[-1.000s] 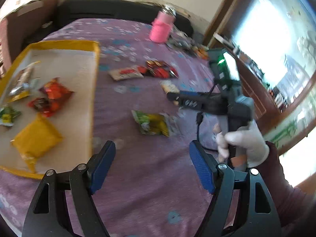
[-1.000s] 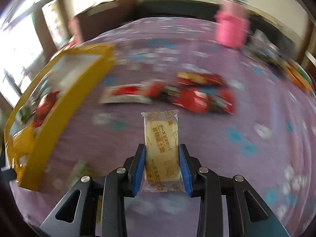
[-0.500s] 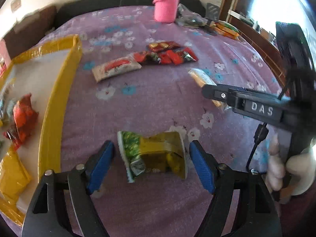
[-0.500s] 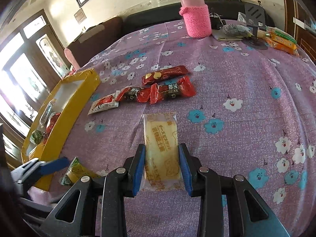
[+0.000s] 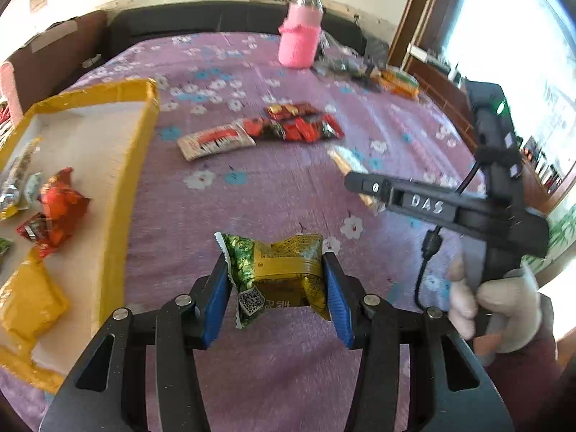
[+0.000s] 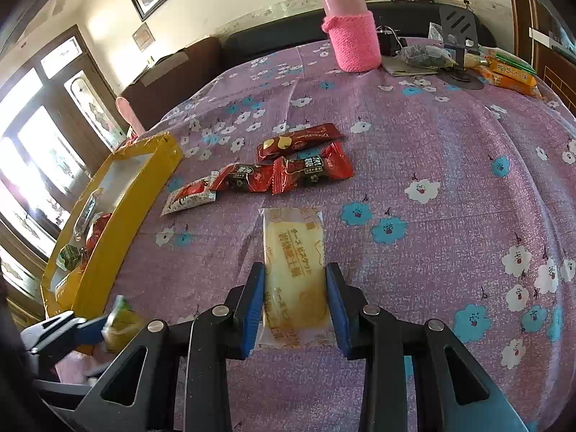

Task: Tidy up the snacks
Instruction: 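Carry the green-yellow packet and pale cake over the tray and open both grippers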

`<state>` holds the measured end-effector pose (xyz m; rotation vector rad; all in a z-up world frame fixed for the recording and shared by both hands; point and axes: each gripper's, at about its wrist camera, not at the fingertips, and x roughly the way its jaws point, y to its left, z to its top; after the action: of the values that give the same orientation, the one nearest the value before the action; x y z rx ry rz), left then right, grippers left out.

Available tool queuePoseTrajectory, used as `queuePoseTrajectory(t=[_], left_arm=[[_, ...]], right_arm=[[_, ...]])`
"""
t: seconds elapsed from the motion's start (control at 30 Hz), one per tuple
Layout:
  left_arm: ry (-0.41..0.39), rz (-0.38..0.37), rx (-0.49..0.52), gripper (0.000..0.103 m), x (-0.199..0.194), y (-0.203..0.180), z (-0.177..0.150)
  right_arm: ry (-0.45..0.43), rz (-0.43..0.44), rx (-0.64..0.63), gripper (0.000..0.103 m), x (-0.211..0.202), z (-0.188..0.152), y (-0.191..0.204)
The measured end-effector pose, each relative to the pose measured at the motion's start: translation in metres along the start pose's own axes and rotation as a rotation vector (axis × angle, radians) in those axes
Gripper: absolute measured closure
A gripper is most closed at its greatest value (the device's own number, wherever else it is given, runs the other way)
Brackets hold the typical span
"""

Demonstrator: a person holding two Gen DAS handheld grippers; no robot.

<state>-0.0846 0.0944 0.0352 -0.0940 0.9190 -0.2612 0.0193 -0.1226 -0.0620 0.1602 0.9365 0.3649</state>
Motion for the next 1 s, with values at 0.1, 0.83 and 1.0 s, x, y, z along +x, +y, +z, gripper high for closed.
queuePoseTrajectory(t=[0.1,0.83,1.0], left_arm=[[-0.052,0.01,-0.026,0.055,-0.022,0.013,0.0],[-0.192,0.25,-0.358,0.055,-0.101,0.202,-0.036],[-0.138,0.29,-0.337,0.054,-0.084,0.214,-0.032]], right_arm=[[-0.018,0.014,-0.008,0.068,-0.004,0.0,0.003],[-0.024,0.11,-0.174,0.069,-0.025,0.016,0.119],[0.063,0.209,-0.248,0.069,-0.003,0.017,0.183]])
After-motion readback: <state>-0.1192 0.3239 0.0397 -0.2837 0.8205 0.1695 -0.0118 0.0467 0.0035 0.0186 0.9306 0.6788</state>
